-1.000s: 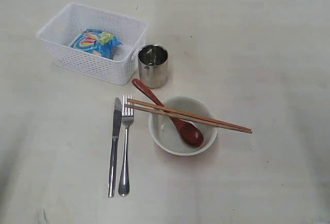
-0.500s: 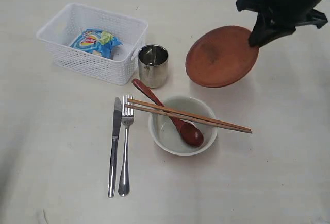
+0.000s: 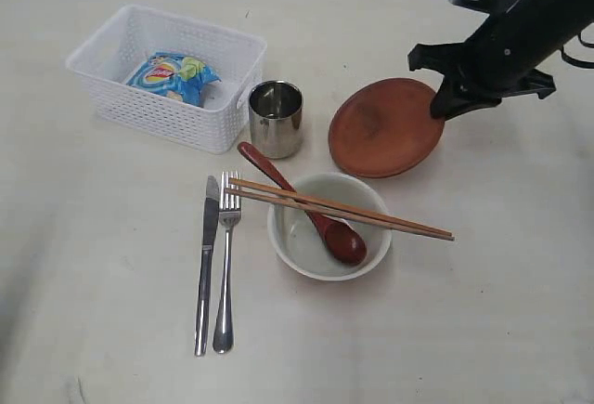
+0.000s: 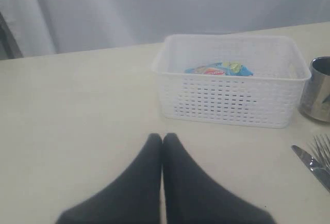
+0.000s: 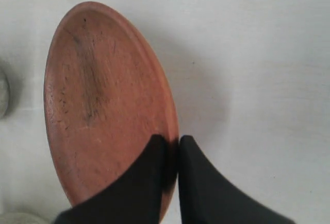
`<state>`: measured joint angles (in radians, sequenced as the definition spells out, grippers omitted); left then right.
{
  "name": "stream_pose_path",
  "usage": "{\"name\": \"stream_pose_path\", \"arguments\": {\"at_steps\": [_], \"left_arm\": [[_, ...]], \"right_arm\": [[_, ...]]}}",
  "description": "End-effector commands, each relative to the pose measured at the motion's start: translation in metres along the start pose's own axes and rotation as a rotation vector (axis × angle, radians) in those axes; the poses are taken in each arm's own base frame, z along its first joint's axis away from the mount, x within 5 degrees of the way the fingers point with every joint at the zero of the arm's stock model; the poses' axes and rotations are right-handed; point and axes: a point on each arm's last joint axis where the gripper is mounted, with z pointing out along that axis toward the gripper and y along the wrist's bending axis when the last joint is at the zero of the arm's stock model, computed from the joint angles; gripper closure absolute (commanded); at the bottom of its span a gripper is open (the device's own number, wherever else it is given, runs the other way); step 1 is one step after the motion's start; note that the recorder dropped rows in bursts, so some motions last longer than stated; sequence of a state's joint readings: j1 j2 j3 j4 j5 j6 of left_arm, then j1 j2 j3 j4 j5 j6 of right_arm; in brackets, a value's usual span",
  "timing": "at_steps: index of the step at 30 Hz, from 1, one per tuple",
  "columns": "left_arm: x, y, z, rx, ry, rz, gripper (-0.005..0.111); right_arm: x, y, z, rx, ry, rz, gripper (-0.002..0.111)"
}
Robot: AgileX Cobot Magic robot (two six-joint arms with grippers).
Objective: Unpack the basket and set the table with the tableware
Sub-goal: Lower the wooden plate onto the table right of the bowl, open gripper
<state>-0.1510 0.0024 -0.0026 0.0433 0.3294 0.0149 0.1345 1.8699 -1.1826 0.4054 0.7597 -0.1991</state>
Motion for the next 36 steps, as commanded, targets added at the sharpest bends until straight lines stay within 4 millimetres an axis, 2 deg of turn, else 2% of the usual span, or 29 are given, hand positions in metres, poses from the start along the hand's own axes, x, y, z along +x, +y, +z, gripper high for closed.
{"name": "stream_pose_path", "arguments": {"at_steps": [1,9,13,19,21,25,27,31,34,36], "left_arm": [[0.000,0.000,0.000,-0.003,-0.009,-0.003,0.106],[0.000,0.000,0.000,-0.003,-0.009,-0.003,0.106],[0.000,0.000,0.000,-0.003,-0.009,-0.003,0.106],[0.000,0.000,0.000,-0.003,-0.009,-0.003,0.106],[0.000,0.000,0.000,-0.003,-0.009,-0.003,0.106],[0.000,0.000,0.000,-0.003,-0.009,-0.003,0.106],[0.000,0.000,0.000,-0.003,-0.009,-0.003,0.106],[0.000,0.000,0.000,-0.003,-0.009,-0.003,0.106],[0.000,0.000,0.000,-0.003,-0.009,-0.003,0.106],[0.000,0.000,0.000,-0.003,-0.009,-0.003,0.106]], "right_arm": [[0.000,-0.005,0.004,0.018,0.002,-0.030,0.109],[0.006,-0.008,0.012,0.030,0.073,-0.045,0.109],[0.011,-0.014,0.025,0.046,0.118,-0.044,0.108],[0.010,-0.016,0.030,0.054,0.101,-0.023,0.107],[0.008,-0.016,0.030,0.058,0.083,-0.010,0.098],[0.007,-0.016,0.030,0.060,0.072,0.003,0.074],[0.007,-0.016,0.030,0.062,0.071,0.002,0.071],[0.004,-0.013,0.020,0.063,0.033,-0.005,0.071],[-0.004,-0.005,0.001,0.054,-0.020,-0.026,0.071],[-0.011,0.007,-0.017,0.037,-0.061,-0.057,0.070]]}}
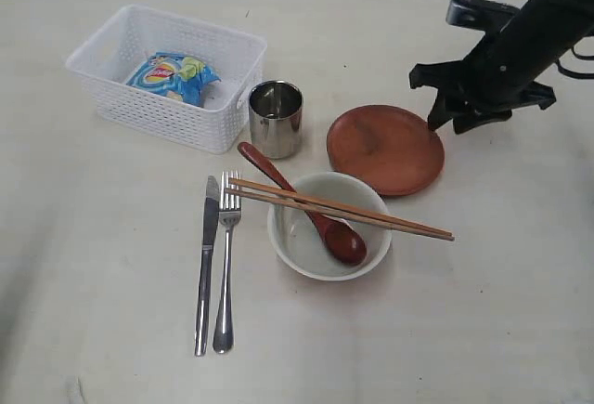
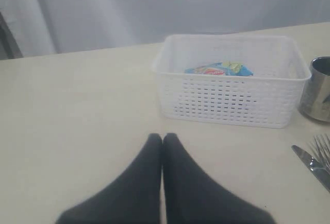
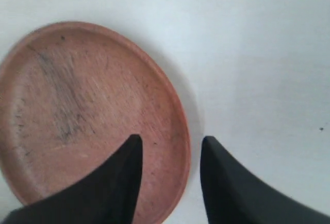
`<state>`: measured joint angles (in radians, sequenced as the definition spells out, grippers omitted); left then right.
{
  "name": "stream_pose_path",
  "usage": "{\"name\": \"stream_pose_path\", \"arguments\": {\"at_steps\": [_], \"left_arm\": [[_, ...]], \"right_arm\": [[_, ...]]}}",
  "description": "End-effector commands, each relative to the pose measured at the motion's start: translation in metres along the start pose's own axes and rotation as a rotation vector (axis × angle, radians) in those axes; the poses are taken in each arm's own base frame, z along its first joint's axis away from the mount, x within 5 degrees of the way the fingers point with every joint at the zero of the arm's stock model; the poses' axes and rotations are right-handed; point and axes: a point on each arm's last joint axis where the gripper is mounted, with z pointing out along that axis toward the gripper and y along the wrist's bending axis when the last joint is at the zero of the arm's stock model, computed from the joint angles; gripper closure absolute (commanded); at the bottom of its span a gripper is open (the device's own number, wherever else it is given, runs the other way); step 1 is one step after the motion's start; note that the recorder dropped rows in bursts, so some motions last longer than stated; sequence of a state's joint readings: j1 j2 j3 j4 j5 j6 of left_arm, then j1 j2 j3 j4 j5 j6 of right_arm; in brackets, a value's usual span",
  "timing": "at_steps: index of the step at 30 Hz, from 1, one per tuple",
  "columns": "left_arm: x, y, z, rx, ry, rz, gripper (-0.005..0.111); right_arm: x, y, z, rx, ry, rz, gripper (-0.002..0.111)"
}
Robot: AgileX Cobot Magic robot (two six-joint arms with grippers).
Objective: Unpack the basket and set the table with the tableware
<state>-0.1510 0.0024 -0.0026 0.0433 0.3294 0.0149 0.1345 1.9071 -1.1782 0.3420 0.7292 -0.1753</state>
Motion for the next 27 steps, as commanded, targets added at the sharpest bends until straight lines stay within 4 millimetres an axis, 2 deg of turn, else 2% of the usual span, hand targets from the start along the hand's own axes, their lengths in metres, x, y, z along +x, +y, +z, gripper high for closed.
{"name": "stream_pose_path", "arguments": {"at_steps": [1,4,7,10,13,16,18,22,27], "left_arm": [[0.000,0.000,0.000,-0.003,-0.009,-0.003,0.106],[0.000,0.000,0.000,-0.003,-0.009,-0.003,0.106],[0.000,0.000,0.000,-0.003,-0.009,-0.003,0.106],[0.000,0.000,0.000,-0.003,-0.009,-0.003,0.106],[0.000,0.000,0.000,-0.003,-0.009,-0.003,0.106],[0.000,0.000,0.000,-0.003,-0.009,-0.003,0.106],[0.000,0.000,0.000,-0.003,-0.009,-0.003,0.106],[0.000,0.000,0.000,-0.003,-0.009,-0.003,0.106],[0.000,0.000,0.000,-0.003,-0.009,-0.003,0.106]], "right_arm": [[-0.015,0.022,-0.042,-0.025,-0.093,-0.063,0.067],[-0.023,0.054,-0.069,-0.062,-0.133,-0.152,0.055],[-0.028,0.091,-0.089,-0.105,-0.172,-0.206,0.054],[-0.030,0.131,-0.095,-0.167,-0.188,-0.233,0.054],[-0.028,0.166,-0.092,-0.212,-0.203,-0.298,0.054],[-0.021,0.192,-0.089,-0.242,-0.243,-0.354,0.054],[-0.016,0.202,-0.092,-0.253,-0.259,-0.380,0.066],[-0.012,0.203,-0.110,-0.239,-0.302,-0.414,0.109],[0.001,0.197,-0.152,-0.233,-0.390,-0.444,0.108]]}}
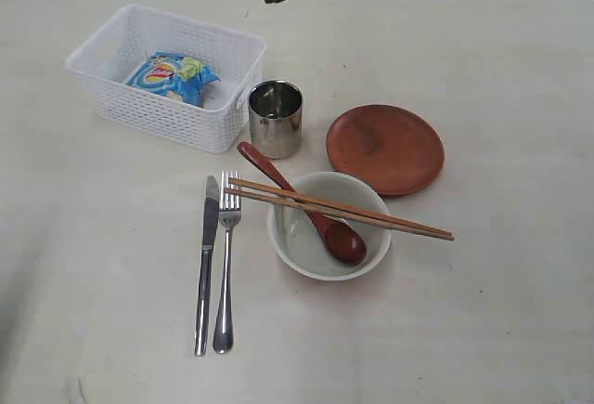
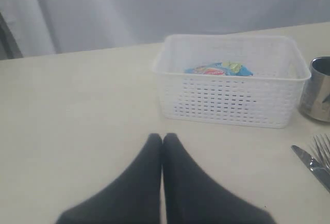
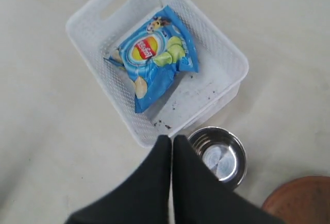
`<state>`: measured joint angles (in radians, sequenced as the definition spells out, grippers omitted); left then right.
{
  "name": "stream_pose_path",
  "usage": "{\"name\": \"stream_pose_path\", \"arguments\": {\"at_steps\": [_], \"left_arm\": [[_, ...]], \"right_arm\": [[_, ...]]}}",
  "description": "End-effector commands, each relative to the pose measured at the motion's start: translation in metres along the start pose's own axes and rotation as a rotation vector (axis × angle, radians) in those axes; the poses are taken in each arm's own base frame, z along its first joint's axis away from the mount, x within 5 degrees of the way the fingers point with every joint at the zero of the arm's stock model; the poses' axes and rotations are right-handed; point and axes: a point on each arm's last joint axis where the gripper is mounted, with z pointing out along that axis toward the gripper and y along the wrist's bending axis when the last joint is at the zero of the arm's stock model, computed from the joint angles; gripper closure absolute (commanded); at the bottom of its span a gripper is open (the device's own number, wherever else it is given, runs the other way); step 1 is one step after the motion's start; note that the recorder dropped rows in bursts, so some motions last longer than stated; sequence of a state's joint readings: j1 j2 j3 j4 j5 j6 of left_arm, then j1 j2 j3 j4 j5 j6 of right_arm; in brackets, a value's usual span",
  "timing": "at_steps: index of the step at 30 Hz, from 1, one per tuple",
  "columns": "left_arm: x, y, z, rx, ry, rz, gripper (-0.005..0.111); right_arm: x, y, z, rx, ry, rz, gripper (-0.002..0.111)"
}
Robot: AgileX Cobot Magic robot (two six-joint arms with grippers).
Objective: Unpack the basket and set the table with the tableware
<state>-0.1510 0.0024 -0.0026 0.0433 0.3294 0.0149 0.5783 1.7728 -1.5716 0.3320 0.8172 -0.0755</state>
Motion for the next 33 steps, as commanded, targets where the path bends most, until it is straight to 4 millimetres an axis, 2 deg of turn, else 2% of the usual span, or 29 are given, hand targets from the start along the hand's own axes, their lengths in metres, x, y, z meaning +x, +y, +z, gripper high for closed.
{"name": "stream_pose_path", "arguments": {"at_steps": [1,5,9,17,22,26,33], "left_arm": [[0.000,0.000,0.000,-0.003,-0.009,-0.003,0.106],[0.000,0.000,0.000,-0.003,-0.009,-0.003,0.106],[0.000,0.000,0.000,-0.003,-0.009,-0.003,0.106],[0.000,0.000,0.000,-0.003,-0.009,-0.003,0.106],[0.000,0.000,0.000,-0.003,-0.009,-0.003,0.106],[0.000,0.000,0.000,-0.003,-0.009,-0.003,0.106],[0.000,0.000,0.000,-0.003,-0.009,-0.003,0.106]], "right_arm": [[-0.001,0.006,-0.050,0.031,-0.106,-0.048,0.108],[0.013,0.010,-0.092,0.064,-0.248,-0.089,0.108],[0.040,0.012,-0.135,0.098,-0.425,-0.134,0.108],[0.118,0.014,-0.211,0.127,-0.685,-0.213,0.108],[0.168,0.014,-0.244,0.120,-0.865,-0.237,0.108],[0.208,0.012,-0.263,0.108,-0.984,-0.249,0.108],[0.258,0.011,-0.286,0.084,-1.105,-0.264,0.108]]}}
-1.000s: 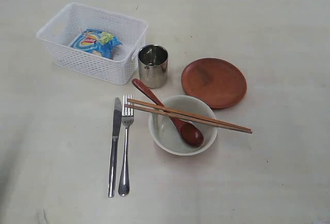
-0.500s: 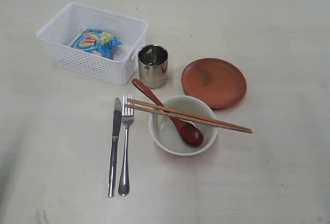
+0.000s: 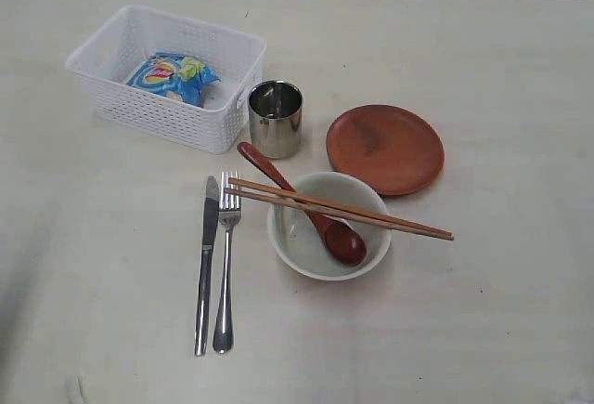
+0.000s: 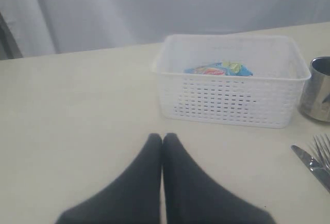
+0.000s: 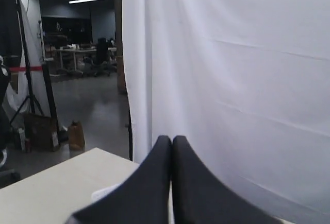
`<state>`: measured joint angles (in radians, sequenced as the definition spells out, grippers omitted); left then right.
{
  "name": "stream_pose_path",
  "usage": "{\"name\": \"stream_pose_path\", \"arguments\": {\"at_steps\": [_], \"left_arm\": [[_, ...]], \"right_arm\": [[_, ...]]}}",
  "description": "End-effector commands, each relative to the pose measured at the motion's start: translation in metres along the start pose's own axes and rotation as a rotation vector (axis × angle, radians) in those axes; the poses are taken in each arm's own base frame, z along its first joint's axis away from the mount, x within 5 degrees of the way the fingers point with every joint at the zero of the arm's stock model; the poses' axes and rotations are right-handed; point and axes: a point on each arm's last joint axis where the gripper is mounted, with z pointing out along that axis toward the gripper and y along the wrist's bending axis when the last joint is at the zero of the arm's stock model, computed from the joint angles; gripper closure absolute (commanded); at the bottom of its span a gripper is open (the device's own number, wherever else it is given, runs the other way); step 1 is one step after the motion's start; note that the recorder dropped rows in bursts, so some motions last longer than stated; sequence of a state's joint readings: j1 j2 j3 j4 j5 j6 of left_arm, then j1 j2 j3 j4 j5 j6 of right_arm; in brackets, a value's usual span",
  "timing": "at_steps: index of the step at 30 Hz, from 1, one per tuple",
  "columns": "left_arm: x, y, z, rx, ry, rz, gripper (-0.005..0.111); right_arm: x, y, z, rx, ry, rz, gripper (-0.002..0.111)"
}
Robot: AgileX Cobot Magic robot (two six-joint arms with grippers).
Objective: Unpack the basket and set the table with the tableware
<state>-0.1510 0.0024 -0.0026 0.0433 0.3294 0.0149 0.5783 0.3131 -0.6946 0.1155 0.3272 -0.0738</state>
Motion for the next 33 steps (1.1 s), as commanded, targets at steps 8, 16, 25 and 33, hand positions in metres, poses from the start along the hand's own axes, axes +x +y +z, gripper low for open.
{"name": "stream_pose_path", "arguments": {"at_steps": [8,16,25,33], "left_arm": [[0.000,0.000,0.000,-0.003,-0.009,-0.003,0.106],[0.000,0.000,0.000,-0.002,-0.009,-0.004,0.106],[0.000,0.000,0.000,-0.002,-0.009,-0.004,0.106],[0.000,0.000,0.000,-0.002,-0.009,-0.004,0.106]], "right_arm": [[0.000,0.004,-0.078,-0.008,-0.208,-0.017,0.108],[-0.004,0.004,-0.080,-0.015,-0.227,-0.007,0.108],[-0.004,0.005,-0.080,-0.016,-0.227,-0.005,0.108],[-0.004,0.008,-0.080,0.083,-0.232,-0.031,0.108]]}}
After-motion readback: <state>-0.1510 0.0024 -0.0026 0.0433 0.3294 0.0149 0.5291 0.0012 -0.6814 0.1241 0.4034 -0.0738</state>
